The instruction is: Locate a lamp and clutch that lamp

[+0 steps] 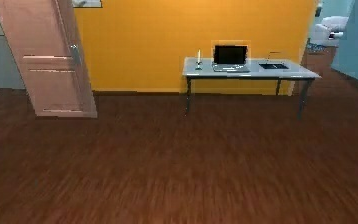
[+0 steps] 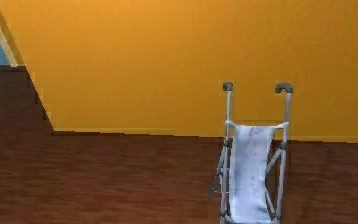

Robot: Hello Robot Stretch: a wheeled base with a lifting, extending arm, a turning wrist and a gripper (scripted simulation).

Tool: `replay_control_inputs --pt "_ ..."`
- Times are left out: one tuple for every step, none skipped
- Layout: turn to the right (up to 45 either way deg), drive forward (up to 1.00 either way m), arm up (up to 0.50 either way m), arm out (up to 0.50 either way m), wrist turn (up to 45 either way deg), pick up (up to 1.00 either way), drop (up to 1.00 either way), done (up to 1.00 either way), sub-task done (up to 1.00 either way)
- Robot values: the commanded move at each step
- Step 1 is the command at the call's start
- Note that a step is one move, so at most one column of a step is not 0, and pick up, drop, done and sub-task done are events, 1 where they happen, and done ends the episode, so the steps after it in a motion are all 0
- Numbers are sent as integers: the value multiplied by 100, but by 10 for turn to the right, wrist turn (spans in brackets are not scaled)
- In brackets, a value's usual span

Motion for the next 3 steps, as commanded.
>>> replay_control_inputs --pt "210 0 0 0 0 0 0 0 0" --pt "0 100 0 0 0 0 0 0 0" --pt "0 100 0 0 0 0 0 0 0"
